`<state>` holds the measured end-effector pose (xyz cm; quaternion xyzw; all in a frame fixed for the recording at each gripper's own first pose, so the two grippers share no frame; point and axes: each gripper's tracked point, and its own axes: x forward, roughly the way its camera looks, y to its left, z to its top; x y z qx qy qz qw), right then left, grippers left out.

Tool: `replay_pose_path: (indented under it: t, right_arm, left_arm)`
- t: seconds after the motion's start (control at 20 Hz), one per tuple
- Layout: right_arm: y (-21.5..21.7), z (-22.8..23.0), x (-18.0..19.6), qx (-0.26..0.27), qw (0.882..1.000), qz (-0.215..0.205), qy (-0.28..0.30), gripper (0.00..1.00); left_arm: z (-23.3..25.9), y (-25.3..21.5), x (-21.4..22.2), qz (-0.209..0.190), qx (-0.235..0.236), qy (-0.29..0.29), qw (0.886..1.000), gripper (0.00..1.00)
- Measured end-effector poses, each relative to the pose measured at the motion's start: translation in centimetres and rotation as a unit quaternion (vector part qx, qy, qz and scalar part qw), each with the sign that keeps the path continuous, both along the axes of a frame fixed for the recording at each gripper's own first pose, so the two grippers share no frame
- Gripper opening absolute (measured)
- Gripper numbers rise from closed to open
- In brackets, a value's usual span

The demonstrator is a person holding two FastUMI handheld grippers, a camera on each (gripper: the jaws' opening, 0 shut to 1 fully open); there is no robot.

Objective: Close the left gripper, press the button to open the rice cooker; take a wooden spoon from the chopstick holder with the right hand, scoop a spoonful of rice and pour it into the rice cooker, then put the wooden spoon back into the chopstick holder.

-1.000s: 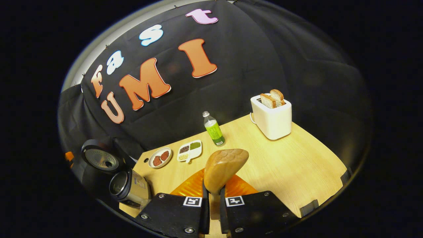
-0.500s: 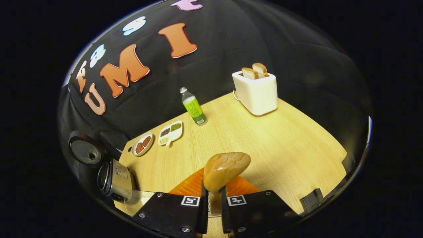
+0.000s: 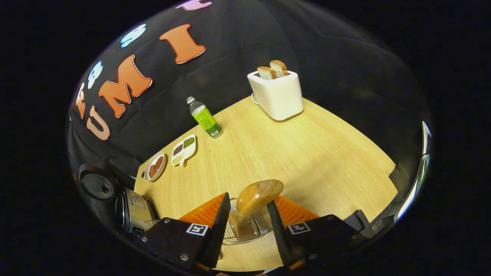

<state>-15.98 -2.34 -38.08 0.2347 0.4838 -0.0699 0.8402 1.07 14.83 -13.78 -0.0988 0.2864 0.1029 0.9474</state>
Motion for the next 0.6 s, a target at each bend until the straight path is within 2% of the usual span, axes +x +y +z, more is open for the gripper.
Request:
replay_pose_path:
  t: [0.05,0.1,0.15,0.25,0.4,0.5,0.6]
  right_arm:
    - [-0.5,0.5,0.1,-0.007,1.000,-0.002,-0.005,0.70]
    - [-1.0,1.1,0.2,-0.016,1.000,-0.003,-0.013,0.67]
    - [-1.5,1.9,0.3,-0.023,0.999,-0.002,-0.022,0.78]
    - [-2.0,3.5,0.5,-0.037,0.998,0.001,-0.040,0.83]
    - [-2.9,5.5,0.7,-0.060,0.996,0.006,-0.063,0.86]
    - [-3.2,6.4,0.7,-0.070,0.995,0.010,-0.071,0.87]
    - [-3.3,6.9,0.7,-0.075,0.994,0.014,-0.076,0.87]
  left_arm:
    - [-0.1,0.1,1.3,-0.004,0.001,0.007,1.000,0.94]
    - [-0.3,0.0,2.6,-0.010,0.002,0.015,1.000,0.93]
    - [-0.7,0.1,3.7,-0.014,0.005,0.028,1.000,0.93]
    - [-2.9,-0.4,4.8,-0.023,0.003,0.065,0.998,0.93]
    - [-6.3,-1.4,5.1,-0.048,-0.003,0.122,0.991,0.94]
    - [-8.5,-2.8,4.6,-0.057,-0.035,0.157,0.985,0.96]
    - [-10.6,-3.4,2.3,-0.062,-0.047,0.203,0.976,0.94]
